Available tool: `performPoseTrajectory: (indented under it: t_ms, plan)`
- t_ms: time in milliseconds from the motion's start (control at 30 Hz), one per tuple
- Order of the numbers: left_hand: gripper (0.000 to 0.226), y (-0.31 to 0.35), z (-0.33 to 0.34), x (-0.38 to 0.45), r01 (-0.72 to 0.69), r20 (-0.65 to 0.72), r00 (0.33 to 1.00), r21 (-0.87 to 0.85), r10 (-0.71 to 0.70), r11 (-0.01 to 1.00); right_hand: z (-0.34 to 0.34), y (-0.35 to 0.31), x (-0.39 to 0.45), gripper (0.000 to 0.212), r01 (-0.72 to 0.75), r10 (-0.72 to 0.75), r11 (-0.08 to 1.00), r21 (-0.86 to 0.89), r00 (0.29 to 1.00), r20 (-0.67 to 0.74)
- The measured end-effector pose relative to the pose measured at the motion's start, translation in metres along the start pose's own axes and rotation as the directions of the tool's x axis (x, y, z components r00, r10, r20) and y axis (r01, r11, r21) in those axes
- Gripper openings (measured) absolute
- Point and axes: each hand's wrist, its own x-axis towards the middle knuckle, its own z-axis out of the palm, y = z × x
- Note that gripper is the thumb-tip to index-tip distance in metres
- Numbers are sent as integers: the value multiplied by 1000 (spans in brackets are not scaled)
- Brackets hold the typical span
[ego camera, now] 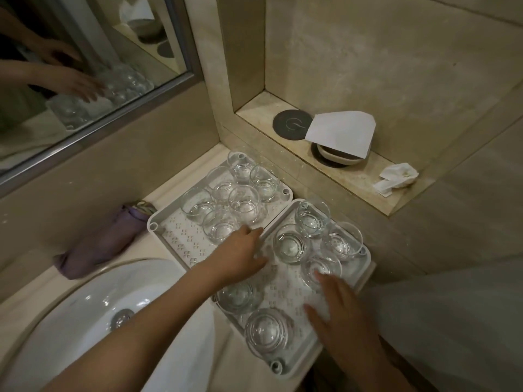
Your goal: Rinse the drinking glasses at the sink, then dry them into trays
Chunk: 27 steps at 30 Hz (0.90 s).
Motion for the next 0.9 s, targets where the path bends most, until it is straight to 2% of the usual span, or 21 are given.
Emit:
performPoseTrajectory:
  t_ms: [100, 167, 200, 267, 333, 400, 633, 900]
  plan:
    - [72, -29, -2, -33, 73, 167, 982, 94, -88, 993, 18, -27, -18, 75, 46, -22, 993, -105, 974, 225]
    - [85, -39, 4, -52, 81, 284, 952, 121, -113, 989, 32, -36, -28, 88, 73, -23, 985, -155, 952, 305]
    - [95, -39, 11, -58, 95, 302, 945, 110, -125, 989, 38, -38, -31, 92, 91, -32, 982, -168, 945, 326]
    - [103, -37, 25, -64, 133, 241, 960, 62, -144, 989, 44, -41, -33, 100, 139, -73, 974, -178, 939, 336]
    - [96, -35, 36, -64, 143, 134, 980, 22, -145, 989, 46, -39, -32, 112, 157, -95, 974, -166, 939, 330]
    - [88, -35, 40, -63, 140, 88, 987, -15, -138, 990, 44, -35, -29, 113, 133, -78, 977, -165, 949, 305]
    - [88, -14, 37, -42, 75, 109, 991, -11, -73, 997, 28, -14, -15, 110, 97, -11, 960, -262, 950, 312]
    - [90, -2, 38, -19, 26, 92, 995, 3, -26, 1000, 17, -4, -10, 110, 90, -30, 969, -231, 968, 250]
